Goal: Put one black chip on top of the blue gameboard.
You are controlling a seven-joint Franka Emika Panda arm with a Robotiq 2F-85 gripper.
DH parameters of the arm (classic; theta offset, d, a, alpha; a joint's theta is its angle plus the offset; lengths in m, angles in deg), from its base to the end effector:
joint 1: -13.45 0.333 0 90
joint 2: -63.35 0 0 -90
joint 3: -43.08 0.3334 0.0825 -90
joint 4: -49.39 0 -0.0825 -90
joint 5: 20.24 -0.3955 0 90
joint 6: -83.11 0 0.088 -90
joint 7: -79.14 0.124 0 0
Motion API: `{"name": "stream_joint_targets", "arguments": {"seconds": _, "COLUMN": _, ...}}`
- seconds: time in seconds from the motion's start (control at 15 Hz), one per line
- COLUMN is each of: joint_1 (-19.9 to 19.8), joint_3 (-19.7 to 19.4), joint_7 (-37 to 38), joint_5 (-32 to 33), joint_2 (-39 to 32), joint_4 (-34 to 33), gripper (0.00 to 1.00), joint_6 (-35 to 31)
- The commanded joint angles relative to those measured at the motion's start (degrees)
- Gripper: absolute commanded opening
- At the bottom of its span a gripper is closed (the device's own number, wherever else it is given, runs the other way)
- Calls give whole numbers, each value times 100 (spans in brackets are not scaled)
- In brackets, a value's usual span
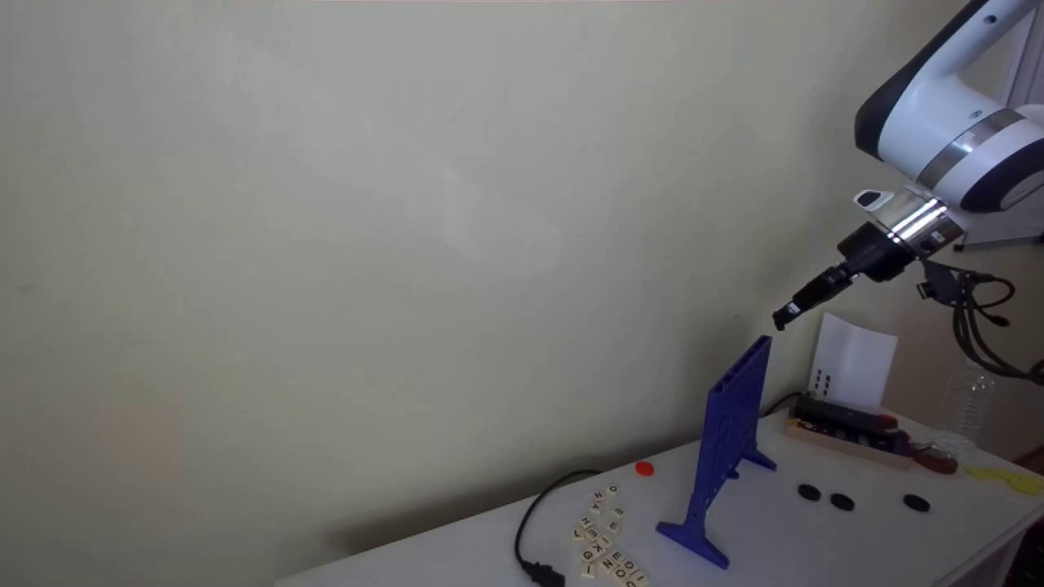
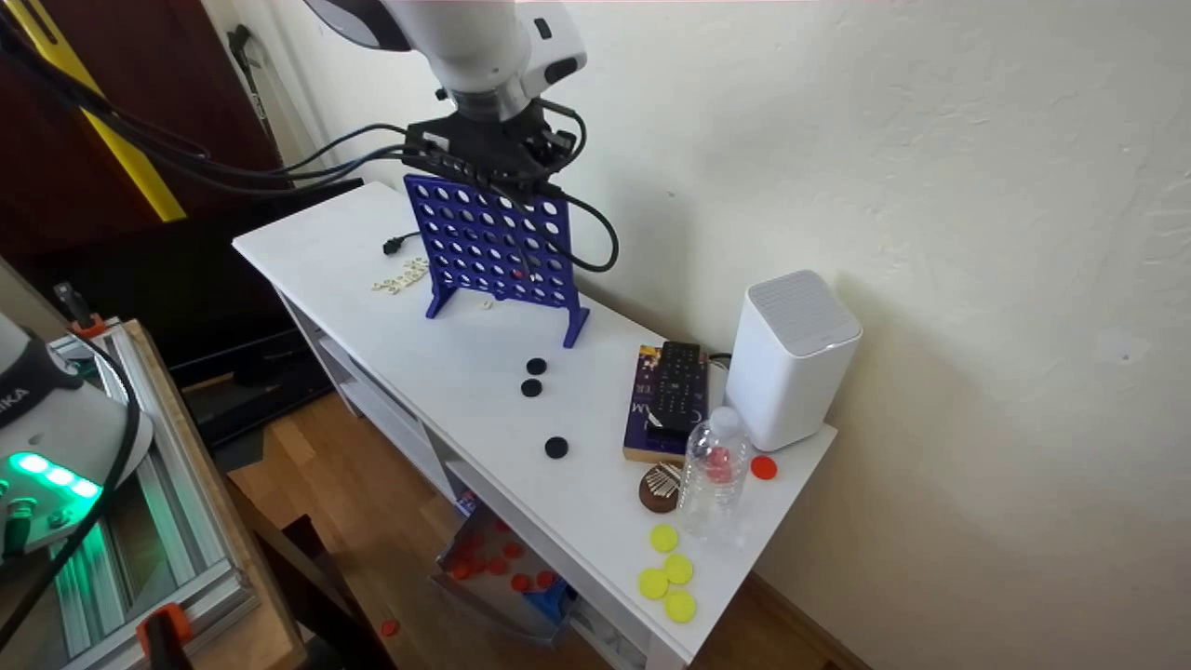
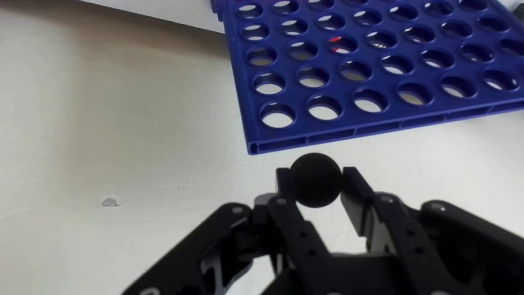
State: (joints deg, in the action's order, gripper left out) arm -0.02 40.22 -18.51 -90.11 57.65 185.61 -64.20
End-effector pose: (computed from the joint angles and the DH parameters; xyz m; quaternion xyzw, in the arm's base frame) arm 0.4968 -0.1526 0.2782 -0.9259 -0.1801 -0.2980 0.1463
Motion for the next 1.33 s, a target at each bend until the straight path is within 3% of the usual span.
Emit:
{"name": "stream_joint_targets", "arguments": {"seconds": 0.0, "joint_1": 181, "joint_3": -184, "joint_7": 15, "joint_5": 8, "joint_2": 4, "joint_4": -4, "gripper": 35, "joint_6": 21}}
{"name": "stream_joint_targets", "arguments": {"seconds": 0.07, "joint_1": 184, "joint_3": -186, "joint_7": 16, "joint_5": 8, "joint_2": 4, "joint_4": -4, "gripper": 10, "joint_6": 21}}
{"name": "stream_joint_targets", "arguments": {"seconds": 0.13, "joint_1": 33, "joint_3": -29, "joint_7": -99, "joint_5": -44, "joint_2": -14, "joint_4": -10, "gripper": 10, "joint_6": -52}}
{"name": "stream_joint_targets", "arguments": {"seconds": 1.27, "joint_1": -131, "joint_3": -27, "joint_7": -1668, "joint_5": -595, "joint_2": -326, "joint_4": -252, "gripper": 10, "joint_6": 262}}
